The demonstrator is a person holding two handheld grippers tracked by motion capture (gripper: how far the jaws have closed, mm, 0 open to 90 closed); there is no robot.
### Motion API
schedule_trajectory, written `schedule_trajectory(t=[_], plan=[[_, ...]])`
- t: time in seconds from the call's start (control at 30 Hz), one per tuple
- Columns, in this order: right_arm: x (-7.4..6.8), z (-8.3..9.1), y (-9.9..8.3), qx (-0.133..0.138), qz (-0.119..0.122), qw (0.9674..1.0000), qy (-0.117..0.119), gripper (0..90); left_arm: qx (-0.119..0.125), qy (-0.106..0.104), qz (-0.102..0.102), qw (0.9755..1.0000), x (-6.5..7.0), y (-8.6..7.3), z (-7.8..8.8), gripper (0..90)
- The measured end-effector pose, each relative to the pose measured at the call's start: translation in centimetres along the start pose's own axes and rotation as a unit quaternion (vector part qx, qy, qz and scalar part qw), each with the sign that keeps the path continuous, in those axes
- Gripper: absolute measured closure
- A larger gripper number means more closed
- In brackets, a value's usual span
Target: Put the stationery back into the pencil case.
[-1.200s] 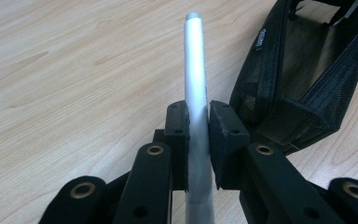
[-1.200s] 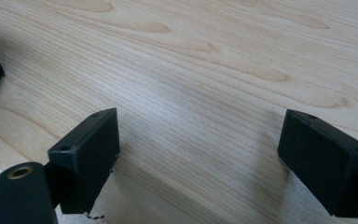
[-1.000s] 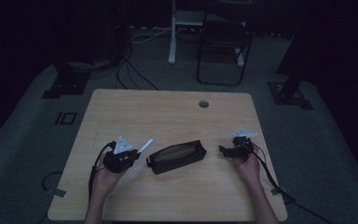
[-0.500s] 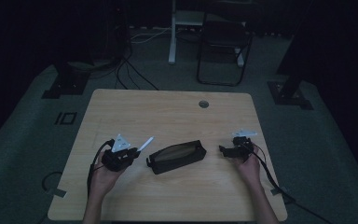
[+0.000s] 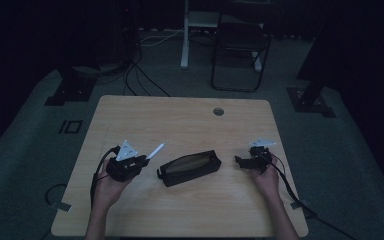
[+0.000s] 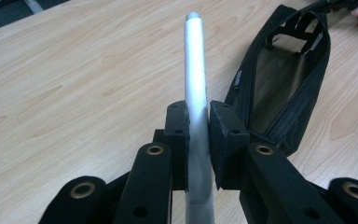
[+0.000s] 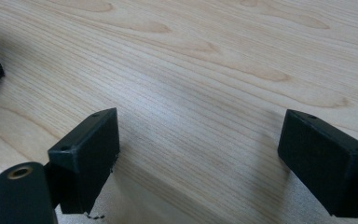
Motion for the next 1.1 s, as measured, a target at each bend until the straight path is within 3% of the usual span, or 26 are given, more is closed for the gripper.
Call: schedule_trajectory(t=[0.63,1.1], plan=[[0.0,0.0,0.0,0.000,0.000,1.0000,0.000,12.7,0.012,-0.016,-0.013,0.9997,0.1,0.9,0.6,78.6],[0.0,0.0,0.0,0.000,0.000,1.0000,0.000,12.7,0.017,-0.032,-0.036,0.9987,0.9,1.8,0.4,78.6]])
Point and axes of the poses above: each handheld gripper's, and its own axes: z roughly backward along the jaws, y roughly out of its top, x roughly to its right, the point moved 4 cm from there along -z, roughly forward along the jaws, and after that the axes turned 11 degrees about y, right-handed, at the moved point
